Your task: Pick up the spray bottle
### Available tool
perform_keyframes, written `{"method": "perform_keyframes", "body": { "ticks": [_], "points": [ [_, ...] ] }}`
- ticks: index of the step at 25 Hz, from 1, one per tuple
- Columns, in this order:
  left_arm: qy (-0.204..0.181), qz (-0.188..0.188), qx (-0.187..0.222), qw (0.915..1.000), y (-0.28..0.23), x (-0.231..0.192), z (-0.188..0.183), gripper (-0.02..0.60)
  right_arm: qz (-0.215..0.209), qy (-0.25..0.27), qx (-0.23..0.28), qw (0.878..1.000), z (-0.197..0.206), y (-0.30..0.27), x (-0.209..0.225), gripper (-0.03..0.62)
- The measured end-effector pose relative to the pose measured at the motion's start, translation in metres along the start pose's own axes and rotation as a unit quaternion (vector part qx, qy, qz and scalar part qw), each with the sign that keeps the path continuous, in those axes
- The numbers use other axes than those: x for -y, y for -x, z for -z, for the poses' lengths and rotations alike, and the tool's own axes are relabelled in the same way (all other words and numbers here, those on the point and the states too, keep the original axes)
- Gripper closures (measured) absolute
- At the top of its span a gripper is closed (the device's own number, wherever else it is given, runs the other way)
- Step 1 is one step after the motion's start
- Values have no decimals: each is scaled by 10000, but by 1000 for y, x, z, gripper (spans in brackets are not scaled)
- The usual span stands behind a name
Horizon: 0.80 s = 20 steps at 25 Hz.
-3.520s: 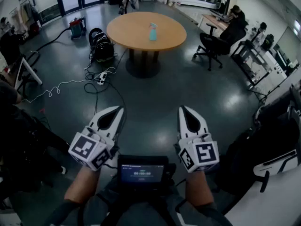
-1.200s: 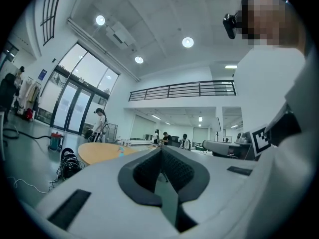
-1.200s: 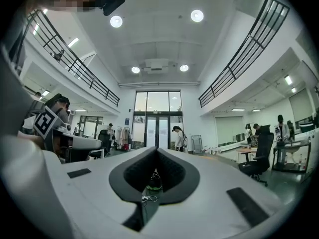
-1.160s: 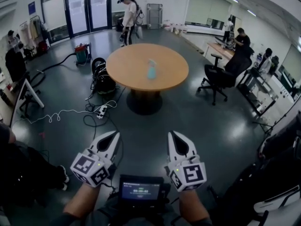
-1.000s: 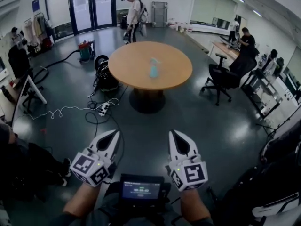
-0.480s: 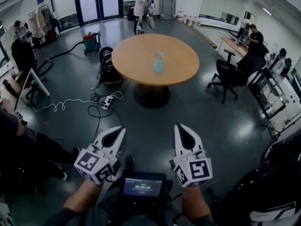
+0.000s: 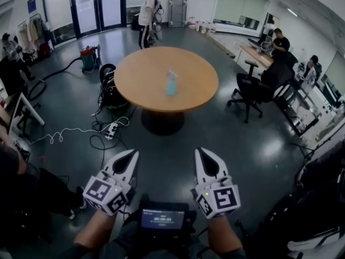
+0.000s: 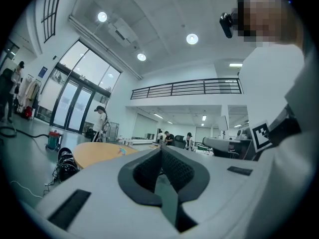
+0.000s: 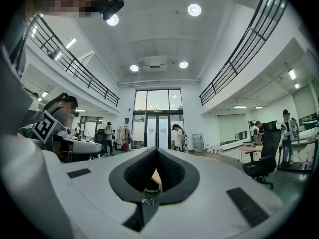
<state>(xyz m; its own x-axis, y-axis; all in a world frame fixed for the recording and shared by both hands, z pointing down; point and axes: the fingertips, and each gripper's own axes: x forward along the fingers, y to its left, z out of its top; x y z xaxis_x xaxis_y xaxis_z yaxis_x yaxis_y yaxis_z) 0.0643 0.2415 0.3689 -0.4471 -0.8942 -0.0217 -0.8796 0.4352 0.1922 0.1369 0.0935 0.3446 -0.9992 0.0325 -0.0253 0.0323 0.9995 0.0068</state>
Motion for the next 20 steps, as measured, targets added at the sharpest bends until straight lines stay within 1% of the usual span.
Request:
{"method": "perform_keyframes", "body": {
  "ticks": [3,7,15,20],
  "points": [
    [-107,58,24,9999,-23,-25,-5,580,60,11,-42,10000,4,-31,11,583],
    [-72,191,-19,9998,-55,-58,-13,580,130,16,-114,9998,6,-72,23,583],
    [-171,358,-89,9992,-114,-118,-27,580,475,-51,-59,9988,2,-143,52,583],
    [-213,535,-129,9983,-146,-146,-35,580,581,-34,2,9983,1,-183,64,583]
  ]
}}
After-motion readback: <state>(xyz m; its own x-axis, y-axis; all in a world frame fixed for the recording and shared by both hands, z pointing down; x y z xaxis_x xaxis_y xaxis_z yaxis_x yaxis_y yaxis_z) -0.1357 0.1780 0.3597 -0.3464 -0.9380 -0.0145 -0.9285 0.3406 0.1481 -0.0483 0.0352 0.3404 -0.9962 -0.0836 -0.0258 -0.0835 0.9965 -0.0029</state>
